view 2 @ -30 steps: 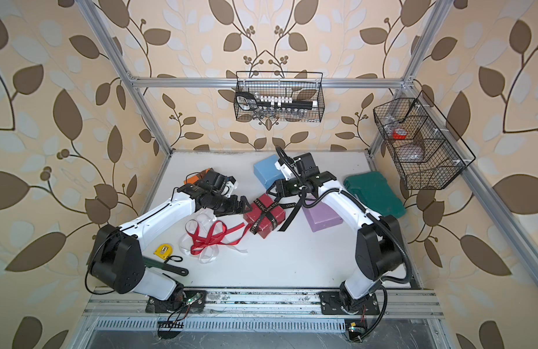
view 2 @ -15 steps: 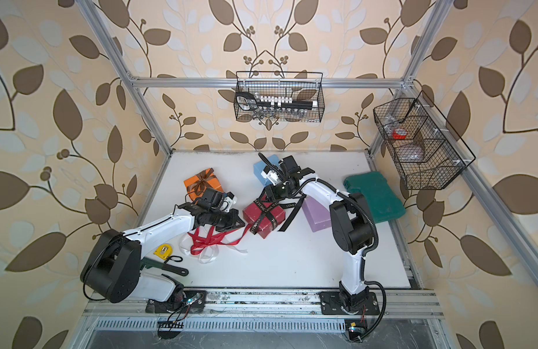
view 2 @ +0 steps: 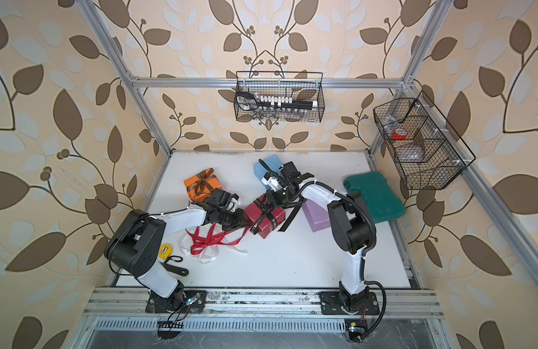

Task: Untie the ribbon bows on the gift boxes
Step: Pull the ribbon from the gift box.

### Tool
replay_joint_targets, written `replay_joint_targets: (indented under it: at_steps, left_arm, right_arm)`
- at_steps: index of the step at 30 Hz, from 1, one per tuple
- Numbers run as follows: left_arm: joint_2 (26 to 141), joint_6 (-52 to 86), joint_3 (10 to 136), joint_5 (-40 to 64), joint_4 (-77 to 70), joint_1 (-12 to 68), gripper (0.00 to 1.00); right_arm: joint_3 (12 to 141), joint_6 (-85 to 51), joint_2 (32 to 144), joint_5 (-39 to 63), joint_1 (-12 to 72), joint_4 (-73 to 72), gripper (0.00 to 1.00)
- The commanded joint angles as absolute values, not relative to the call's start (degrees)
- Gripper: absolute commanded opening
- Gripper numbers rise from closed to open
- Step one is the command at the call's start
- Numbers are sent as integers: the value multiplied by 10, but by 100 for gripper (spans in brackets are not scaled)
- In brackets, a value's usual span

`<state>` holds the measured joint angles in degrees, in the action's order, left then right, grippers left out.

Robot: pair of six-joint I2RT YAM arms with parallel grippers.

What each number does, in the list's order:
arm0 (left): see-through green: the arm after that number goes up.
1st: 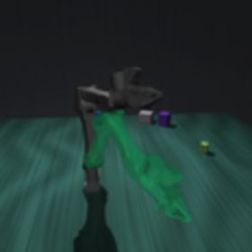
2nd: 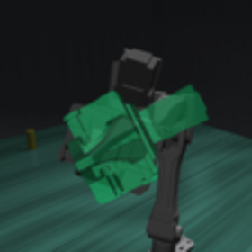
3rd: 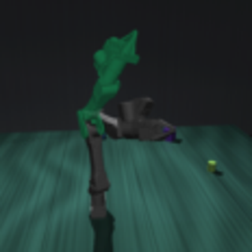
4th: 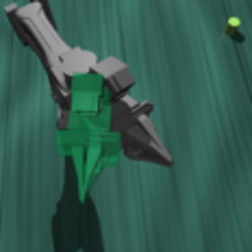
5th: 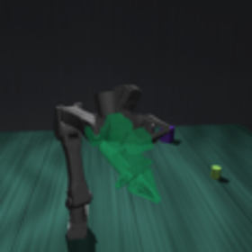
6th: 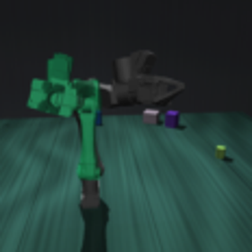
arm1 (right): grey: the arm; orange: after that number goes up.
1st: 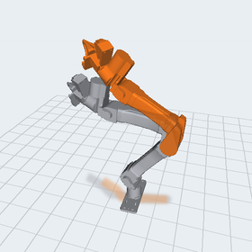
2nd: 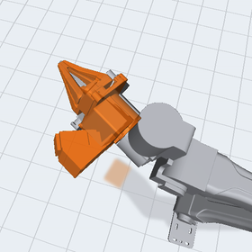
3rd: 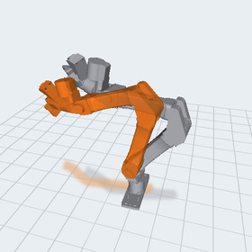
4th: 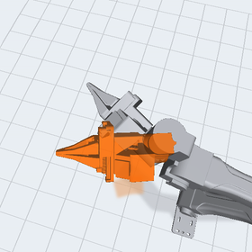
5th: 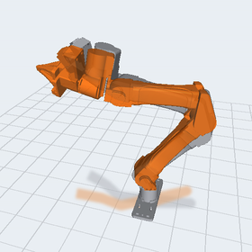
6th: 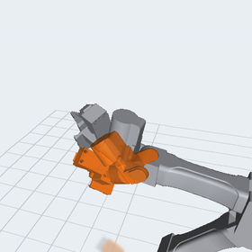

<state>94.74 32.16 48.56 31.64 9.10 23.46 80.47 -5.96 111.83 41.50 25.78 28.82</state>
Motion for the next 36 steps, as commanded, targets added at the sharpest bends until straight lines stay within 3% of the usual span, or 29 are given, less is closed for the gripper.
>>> replay_joint_targets:
  at_steps: [1, 14, 19, 24, 27, 36]
  left_arm:
    - [958, 328, 516, 334, 74, 242, 0]
    - [989, 324, 547, 348, 78, 246, 0]
    - [987, 319, 552, 349, 92, 247, 0]
    - [977, 311, 555, 346, 114, 247, 0]
    - [971, 307, 557, 345, 125, 247, 0]
    - [953, 303, 561, 342, 148, 248, 0]
  right_arm:
    - [760, -73, 1120, 438, 269, 288, 49]
    - [717, -159, 1107, 570, 287, 196, 46]
    - [720, -213, 1088, 606, 280, 150, 33]
    - [713, -271, 1045, 608, 254, 101, 8]
    - [701, -282, 1024, 598, 241, 83, 0]
    - [671, -317, 982, 605, 221, 28, 0]
